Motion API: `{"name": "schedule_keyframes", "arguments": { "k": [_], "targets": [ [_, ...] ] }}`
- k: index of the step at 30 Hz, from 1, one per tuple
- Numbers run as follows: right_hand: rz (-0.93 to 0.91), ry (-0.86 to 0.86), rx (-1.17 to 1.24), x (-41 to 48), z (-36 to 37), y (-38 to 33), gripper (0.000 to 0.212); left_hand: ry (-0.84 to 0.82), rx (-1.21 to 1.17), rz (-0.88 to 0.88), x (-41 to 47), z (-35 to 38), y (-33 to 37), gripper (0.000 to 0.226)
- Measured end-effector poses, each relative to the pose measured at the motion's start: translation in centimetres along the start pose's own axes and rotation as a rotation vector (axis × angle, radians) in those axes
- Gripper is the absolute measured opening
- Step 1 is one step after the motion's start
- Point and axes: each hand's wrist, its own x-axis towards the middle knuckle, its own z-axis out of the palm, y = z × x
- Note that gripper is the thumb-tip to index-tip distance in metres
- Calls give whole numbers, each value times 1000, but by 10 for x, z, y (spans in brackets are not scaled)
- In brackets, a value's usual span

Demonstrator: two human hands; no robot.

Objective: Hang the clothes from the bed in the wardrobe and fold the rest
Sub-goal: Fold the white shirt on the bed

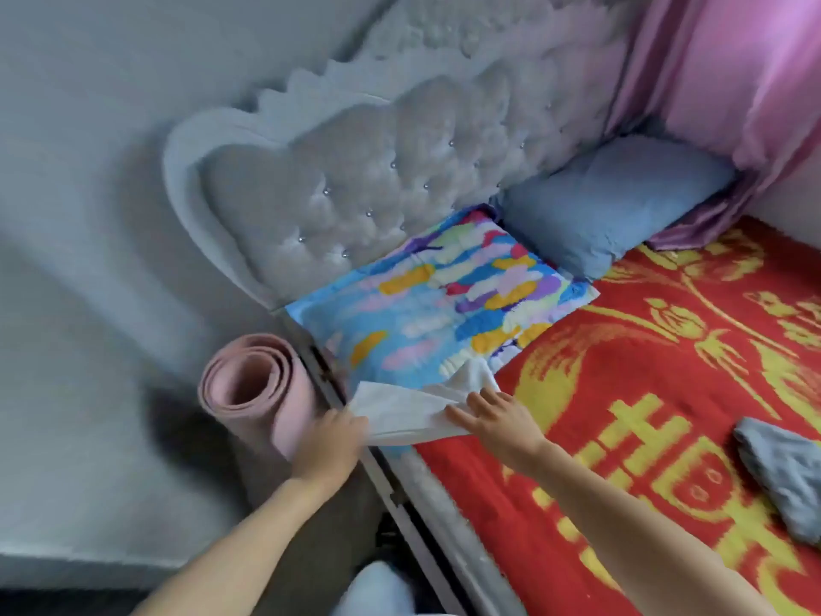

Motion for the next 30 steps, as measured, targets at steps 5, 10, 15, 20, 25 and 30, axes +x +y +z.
{"name": "schedule_keyframes", "arguments": {
  "k": [5, 10, 15, 20, 25, 30],
  "targets": [
    [-359, -12, 64, 59, -8, -94, 69, 10, 90, -373, -132, -43, -22, 49],
    [-635, -100, 82, 97, -13, -210, 79, -21, 112, -640, -262, -64, -33, 52],
    [-735, -164, 143, 108, -11, -314, 93, -28, 115, -807, -364, -78, -50, 51],
    [-810, -197, 180, 123, -5, -445, 87, -34, 143, -871, -479, -95, -100, 49],
    [-823, -234, 152, 138, -3, -557, 73, -114, 118, -912, -577, -104, -155, 49],
    [-758, -376, 158, 145, 8, -614, 69, -171, 68, -929, -624, -90, -189, 47]
  ]
}}
